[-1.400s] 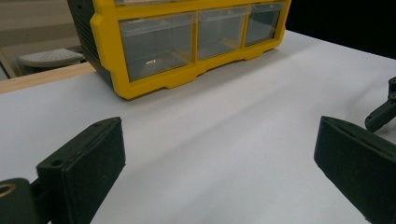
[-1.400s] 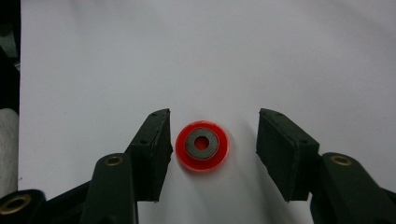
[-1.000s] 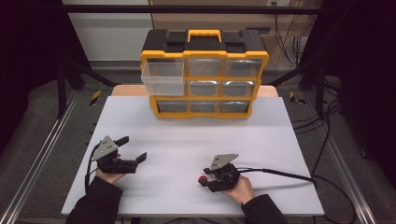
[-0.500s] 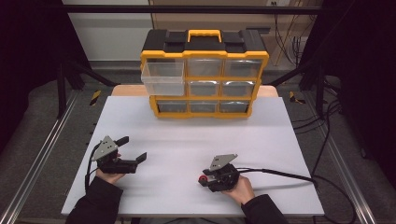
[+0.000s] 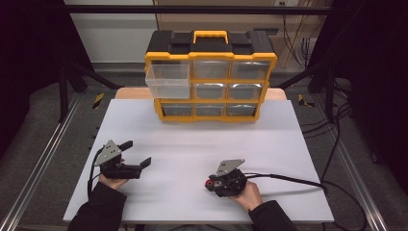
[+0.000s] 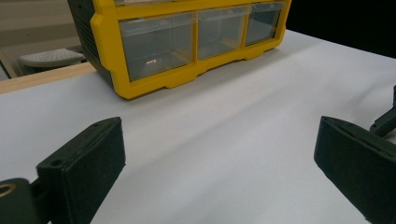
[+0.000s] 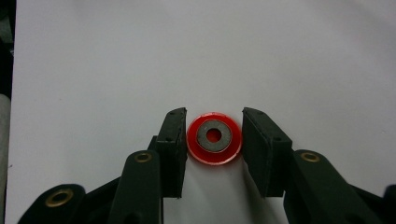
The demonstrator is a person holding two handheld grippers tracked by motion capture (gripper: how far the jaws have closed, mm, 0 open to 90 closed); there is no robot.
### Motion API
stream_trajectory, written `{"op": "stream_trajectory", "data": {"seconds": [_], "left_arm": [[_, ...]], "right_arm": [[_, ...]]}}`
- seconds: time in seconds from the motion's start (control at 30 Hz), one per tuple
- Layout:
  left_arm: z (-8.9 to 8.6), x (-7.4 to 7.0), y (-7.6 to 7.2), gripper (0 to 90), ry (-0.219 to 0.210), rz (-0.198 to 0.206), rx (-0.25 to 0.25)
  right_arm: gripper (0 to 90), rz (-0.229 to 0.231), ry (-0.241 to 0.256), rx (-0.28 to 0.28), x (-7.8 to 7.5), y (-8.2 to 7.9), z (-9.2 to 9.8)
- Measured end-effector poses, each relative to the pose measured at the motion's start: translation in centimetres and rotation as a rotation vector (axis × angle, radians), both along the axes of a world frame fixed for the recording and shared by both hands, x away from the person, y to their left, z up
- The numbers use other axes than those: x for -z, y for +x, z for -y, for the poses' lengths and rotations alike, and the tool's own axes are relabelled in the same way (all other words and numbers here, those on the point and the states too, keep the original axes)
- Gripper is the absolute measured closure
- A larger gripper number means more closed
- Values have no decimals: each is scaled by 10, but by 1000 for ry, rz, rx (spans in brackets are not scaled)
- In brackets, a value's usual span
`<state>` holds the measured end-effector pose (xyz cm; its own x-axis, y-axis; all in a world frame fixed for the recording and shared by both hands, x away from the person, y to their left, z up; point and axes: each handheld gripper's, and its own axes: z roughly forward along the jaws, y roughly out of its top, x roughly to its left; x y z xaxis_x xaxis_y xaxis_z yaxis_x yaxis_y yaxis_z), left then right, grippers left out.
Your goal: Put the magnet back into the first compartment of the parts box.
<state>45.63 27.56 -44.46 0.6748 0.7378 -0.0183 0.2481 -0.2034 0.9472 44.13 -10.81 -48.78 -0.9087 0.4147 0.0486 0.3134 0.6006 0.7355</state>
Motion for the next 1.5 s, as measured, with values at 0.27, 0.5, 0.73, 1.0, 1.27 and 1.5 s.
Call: {"op": "stream_trajectory", "data": {"seconds": [0.27, 0.5, 0.73, 1.0, 1.27, 1.5], "left_arm": [[0, 0, 0, 15, -1, -2, -1], [0, 0, 0, 15, 0, -2, 1], [0, 0, 0, 15, 3, -1, 2], [0, 0, 0, 15, 3, -2, 2], [1, 0, 0, 16, 4, -2, 2], [1, 0, 0, 15, 4, -2, 2]], "right_arm": [[610, 0, 0, -3, 0, 0, 0], [610, 13, 14, -3, -4, 0, 2], [613, 24, 32, -5, -10, -1, 4], [614, 36, 49, -6, -16, -1, 7], [614, 47, 58, -4, -21, -1, 9], [614, 54, 61, -3, -24, -1, 11]]}}
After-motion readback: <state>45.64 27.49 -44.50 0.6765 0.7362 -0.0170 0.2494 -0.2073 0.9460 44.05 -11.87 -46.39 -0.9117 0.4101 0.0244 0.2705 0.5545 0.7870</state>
